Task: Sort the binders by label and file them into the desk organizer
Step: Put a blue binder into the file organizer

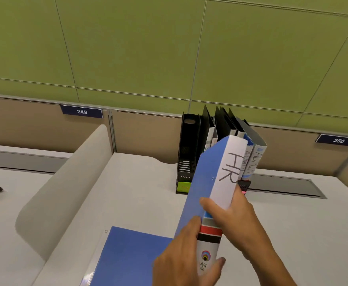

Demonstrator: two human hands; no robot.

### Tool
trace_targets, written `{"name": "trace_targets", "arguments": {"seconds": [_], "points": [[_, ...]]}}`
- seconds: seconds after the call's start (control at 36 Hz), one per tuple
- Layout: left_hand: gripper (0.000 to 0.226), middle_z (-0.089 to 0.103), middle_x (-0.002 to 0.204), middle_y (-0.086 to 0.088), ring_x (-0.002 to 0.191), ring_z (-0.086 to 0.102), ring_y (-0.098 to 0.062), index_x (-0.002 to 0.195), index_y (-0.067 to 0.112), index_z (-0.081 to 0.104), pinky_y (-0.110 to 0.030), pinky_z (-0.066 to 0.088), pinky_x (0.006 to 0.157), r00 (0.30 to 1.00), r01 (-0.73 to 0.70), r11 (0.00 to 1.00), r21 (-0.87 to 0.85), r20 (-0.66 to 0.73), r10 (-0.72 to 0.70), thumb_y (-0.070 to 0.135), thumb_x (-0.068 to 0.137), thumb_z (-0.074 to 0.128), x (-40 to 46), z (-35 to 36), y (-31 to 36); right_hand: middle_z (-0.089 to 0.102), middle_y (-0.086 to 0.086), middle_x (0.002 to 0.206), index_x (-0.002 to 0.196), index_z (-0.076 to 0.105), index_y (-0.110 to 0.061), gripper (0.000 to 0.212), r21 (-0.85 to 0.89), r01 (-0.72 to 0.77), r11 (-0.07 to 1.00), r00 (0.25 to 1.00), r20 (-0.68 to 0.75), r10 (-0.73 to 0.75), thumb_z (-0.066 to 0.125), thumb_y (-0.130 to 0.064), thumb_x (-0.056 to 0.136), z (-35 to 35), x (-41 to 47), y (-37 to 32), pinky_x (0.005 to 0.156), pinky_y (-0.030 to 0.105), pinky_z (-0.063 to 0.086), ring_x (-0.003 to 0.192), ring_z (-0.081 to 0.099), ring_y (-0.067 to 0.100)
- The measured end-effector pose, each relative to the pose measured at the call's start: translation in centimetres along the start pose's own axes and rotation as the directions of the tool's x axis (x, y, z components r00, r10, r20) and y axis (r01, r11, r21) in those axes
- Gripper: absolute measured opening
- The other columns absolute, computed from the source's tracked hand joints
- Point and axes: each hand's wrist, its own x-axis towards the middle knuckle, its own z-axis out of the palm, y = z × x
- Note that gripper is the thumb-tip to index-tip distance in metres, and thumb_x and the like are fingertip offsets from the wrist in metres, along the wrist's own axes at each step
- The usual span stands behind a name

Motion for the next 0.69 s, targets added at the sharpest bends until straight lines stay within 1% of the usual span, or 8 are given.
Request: {"name": "trace_targets", "arguments": {"seconds": [0.14,0.19,0.25,0.33,0.42,0.47,0.56,0.69], "points": [[0.101,0.065,0.130,0.016,0.101,0.069,0.003,0.136,0.016,0.060,-0.006,0.053,0.074,0.985,-0.034,0.991,-0.128,0.165,0.055,0.066,0.053,0.086,1.7,0.6,-0.6,0.052,-0.053,0.096,0.097,0.036,-0.074,0.046,-0.016,0.069,0.997,0.992,-0.103,-0.070,0.064,-0.055,0.066,0.3,1.0,-0.8,0.050,0.009,0.048,0.091,0.055,-0.023],[0.109,0.029,0.152,0.029,0.132,0.041,0.015,0.153,0.031,0.019,-0.006,0.037,0.105,0.962,0.010,0.961,-0.277,0.265,0.066,0.062,0.069,0.080,2.8,1.7,-1.6,0.053,-0.051,0.098,0.101,0.039,-0.068,0.047,-0.033,0.084,0.996,0.984,-0.152,-0.089,0.067,-0.047,0.070,0.3,1.6,-0.8,0.047,0.005,0.046,0.093,0.056,-0.021],[0.104,0.011,0.155,0.038,0.139,0.015,0.023,0.152,0.040,0.004,-0.010,0.022,0.116,0.920,0.137,0.864,-0.484,0.385,0.070,0.062,0.078,0.073,4.3,2.7,-3.1,0.062,-0.037,0.099,0.109,0.045,-0.055,0.046,-0.042,0.103,0.994,0.970,-0.217,-0.110,0.073,-0.038,0.077,0.3,2.3,-0.4,0.051,0.007,0.048,0.091,0.064,-0.005],[0.088,0.029,0.154,0.037,0.141,0.028,0.014,0.155,0.041,0.025,-0.017,0.030,0.116,0.911,0.257,0.756,-0.603,0.413,0.020,0.076,0.080,0.058,6.8,3.8,-5.6,0.060,-0.016,0.117,0.126,0.045,-0.039,0.052,-0.057,0.106,0.993,0.952,-0.284,-0.118,0.075,-0.033,0.083,0.5,3.1,0.0,0.054,0.010,0.052,0.093,0.064,0.008],[0.063,0.047,0.150,0.021,0.137,0.043,0.003,0.149,0.033,0.041,-0.012,0.041,0.106,0.909,0.378,0.652,-0.657,0.398,-0.126,0.063,0.093,0.047,10.1,5.7,-8.5,0.056,-0.005,0.128,0.135,0.043,-0.031,0.059,-0.059,0.095,0.994,0.938,-0.328,-0.109,0.075,-0.033,0.086,1.0,3.9,-0.1,0.057,0.013,0.052,0.095,0.063,0.016],[0.055,0.052,0.146,0.012,0.131,0.049,-0.001,0.146,0.028,0.046,-0.008,0.043,0.095,0.897,0.429,0.658,-0.619,0.374,-0.234,0.052,0.097,0.046,12.5,7.6,-10.8,0.055,-0.005,0.130,0.135,0.044,-0.029,0.058,-0.047,0.104,0.993,0.930,-0.349,-0.114,0.075,-0.031,0.086,1.2,4.5,-0.3,0.052,0.010,0.052,0.092,0.063,0.013],[0.045,0.051,0.138,0.014,0.129,0.049,-0.006,0.145,0.023,0.046,-0.020,0.041,0.097,0.885,0.459,0.682,-0.569,0.363,-0.293,0.039,0.103,0.050,16.0,10.6,-13.5,0.056,-0.006,0.128,0.135,0.045,-0.028,0.058,-0.035,0.126,0.991,0.917,-0.377,-0.130,0.075,-0.029,0.086,1.5,5.7,-0.6,0.049,0.007,0.049,0.086,0.065,0.003],[0.042,0.053,0.126,0.015,0.114,0.048,-0.003,0.144,0.019,0.044,-0.015,0.039,0.086,0.888,0.442,0.739,-0.509,0.367,-0.279,0.027,0.104,0.051,21.2,14.7,-15.9,0.054,-0.004,0.133,0.140,0.041,-0.029,0.064,-0.052,0.162,0.985,0.889,-0.425,-0.169,0.075,-0.031,0.086,2.1,8.6,-1.0,0.058,0.011,0.055,0.097,0.064,0.014]]}}
